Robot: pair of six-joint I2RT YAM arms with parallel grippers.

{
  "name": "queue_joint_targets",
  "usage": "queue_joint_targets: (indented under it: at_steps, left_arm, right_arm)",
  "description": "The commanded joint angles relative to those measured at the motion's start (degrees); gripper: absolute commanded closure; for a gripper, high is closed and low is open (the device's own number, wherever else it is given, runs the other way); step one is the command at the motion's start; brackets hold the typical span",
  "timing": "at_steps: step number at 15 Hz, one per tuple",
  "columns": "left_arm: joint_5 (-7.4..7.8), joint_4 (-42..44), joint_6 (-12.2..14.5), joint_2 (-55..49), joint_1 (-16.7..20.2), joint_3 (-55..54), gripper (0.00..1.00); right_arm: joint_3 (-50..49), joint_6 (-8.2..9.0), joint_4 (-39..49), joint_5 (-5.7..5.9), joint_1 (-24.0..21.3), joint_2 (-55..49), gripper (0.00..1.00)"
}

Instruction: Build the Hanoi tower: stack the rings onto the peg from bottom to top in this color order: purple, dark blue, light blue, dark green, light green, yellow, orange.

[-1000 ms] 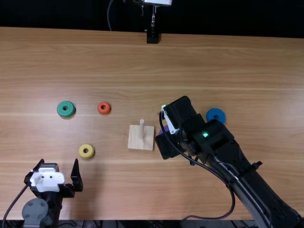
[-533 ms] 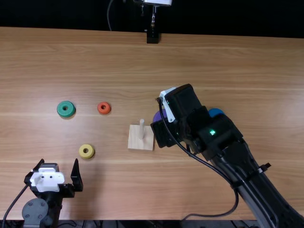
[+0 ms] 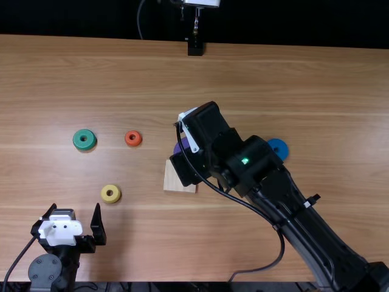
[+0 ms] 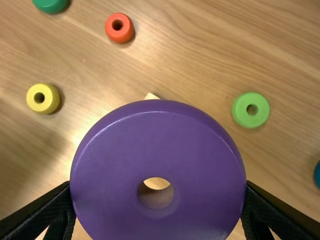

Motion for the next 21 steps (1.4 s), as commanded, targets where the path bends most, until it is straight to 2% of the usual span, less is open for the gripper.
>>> queue_joint_targets:
  at_steps: [1, 21]
  left_arm:
    - [-0.09, -4.71, 0.34, -0.67, 0.29, -6.04, 0.00]
    - [-0.09, -4.71, 0.34, -0.67, 0.29, -6.04, 0.00]
  right_arm:
    - [2.85, 0.50, 0.06, 0.31, 1.07, 1.52, 1.00]
    - [5.57, 0.40, 0.17, 0.41, 2.04, 6.36, 1.00]
